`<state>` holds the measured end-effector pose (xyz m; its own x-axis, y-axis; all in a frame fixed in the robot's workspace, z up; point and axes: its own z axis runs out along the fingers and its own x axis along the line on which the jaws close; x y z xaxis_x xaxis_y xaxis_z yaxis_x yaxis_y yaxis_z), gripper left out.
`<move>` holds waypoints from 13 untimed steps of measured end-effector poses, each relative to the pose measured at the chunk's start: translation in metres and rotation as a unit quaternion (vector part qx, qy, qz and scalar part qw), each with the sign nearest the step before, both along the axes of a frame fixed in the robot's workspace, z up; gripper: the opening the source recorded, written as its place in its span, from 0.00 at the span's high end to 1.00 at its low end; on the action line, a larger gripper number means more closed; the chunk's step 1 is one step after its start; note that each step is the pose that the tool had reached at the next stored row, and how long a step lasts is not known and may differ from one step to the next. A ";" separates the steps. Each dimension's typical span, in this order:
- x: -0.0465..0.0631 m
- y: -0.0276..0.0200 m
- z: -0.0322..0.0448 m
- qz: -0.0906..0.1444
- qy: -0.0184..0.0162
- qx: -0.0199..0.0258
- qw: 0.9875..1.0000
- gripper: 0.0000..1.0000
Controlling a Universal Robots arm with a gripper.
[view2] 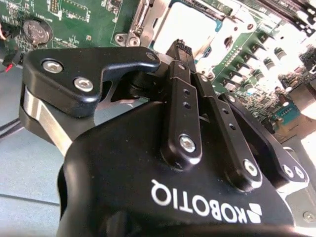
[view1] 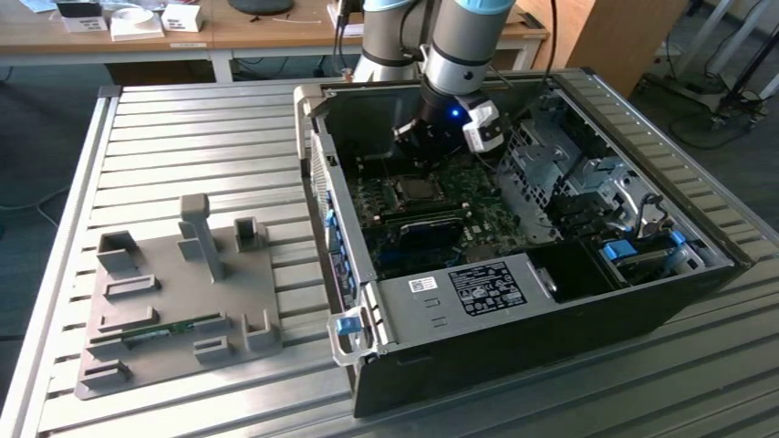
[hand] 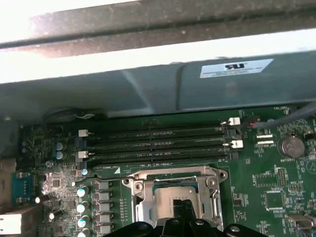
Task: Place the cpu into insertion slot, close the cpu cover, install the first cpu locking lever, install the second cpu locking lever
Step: 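Close the cpu cover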
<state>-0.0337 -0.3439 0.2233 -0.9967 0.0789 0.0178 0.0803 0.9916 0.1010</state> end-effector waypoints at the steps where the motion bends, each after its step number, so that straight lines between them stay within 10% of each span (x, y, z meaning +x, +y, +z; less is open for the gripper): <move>1: 0.000 0.0000 -0.0003 0.004 -0.001 0.001 1.000 0.89; 13: 0.000 0.0000 -0.0036 0.043 -0.004 0.003 0.999 0.89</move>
<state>-0.0338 -0.3439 0.2197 -0.9999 -0.0072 0.0109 -0.0060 0.9941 0.1079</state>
